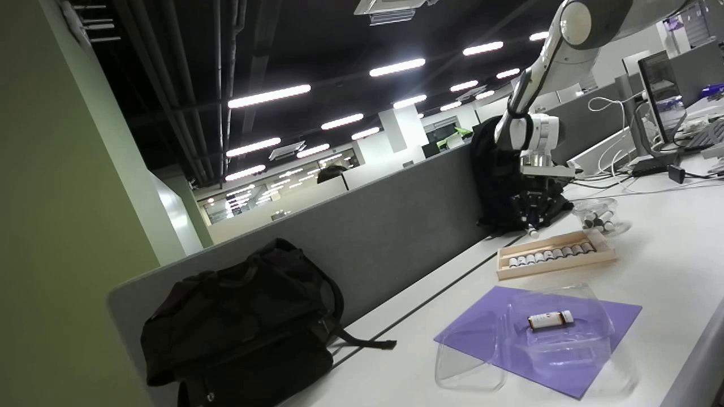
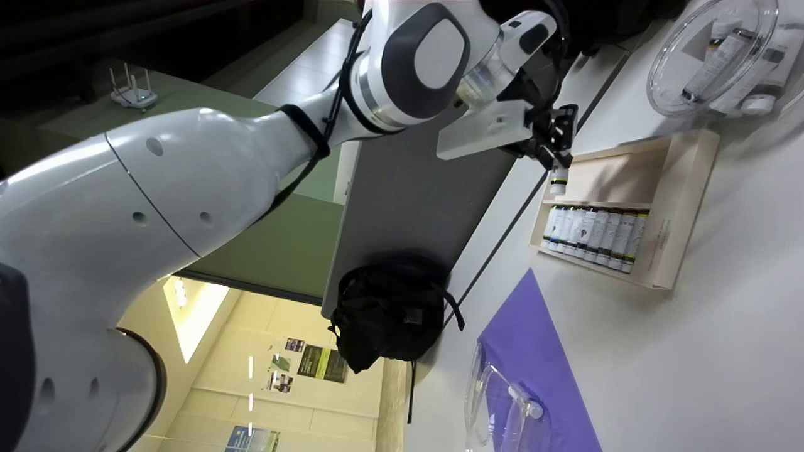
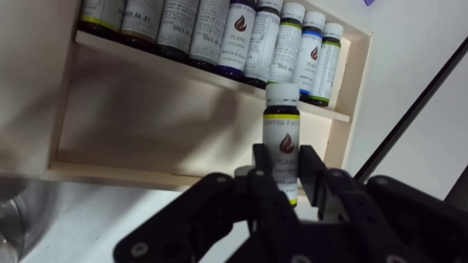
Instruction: Get the bottle and put it in the upper half of the cardboard box
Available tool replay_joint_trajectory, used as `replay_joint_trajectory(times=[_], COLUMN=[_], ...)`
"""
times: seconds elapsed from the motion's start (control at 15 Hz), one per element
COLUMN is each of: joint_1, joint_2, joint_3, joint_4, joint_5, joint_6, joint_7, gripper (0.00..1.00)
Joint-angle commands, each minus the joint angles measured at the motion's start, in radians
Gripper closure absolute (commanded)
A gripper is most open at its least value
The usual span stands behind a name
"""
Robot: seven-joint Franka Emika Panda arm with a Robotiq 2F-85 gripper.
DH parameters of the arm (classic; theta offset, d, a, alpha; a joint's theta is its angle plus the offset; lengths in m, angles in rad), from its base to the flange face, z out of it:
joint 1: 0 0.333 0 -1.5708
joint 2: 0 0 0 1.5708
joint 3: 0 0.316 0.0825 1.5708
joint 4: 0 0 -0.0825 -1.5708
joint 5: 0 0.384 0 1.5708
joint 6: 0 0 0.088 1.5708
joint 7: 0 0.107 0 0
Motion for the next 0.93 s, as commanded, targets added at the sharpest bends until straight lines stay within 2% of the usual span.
replay_joint_trajectory(times=[0.0,0.33,0.87], joint_1=[-0.035,-0.047,-0.032], joint_2=[0.046,0.096,0.142], joint_3=[0.006,-0.001,0.000], joint_4=[0.070,0.111,0.145], joint_5=[0.055,0.090,0.080], joint_6=[0.000,-0.011,-0.018], joint_7=[0.051,0.067,0.090], gripper=[0.93,0.93,0.93])
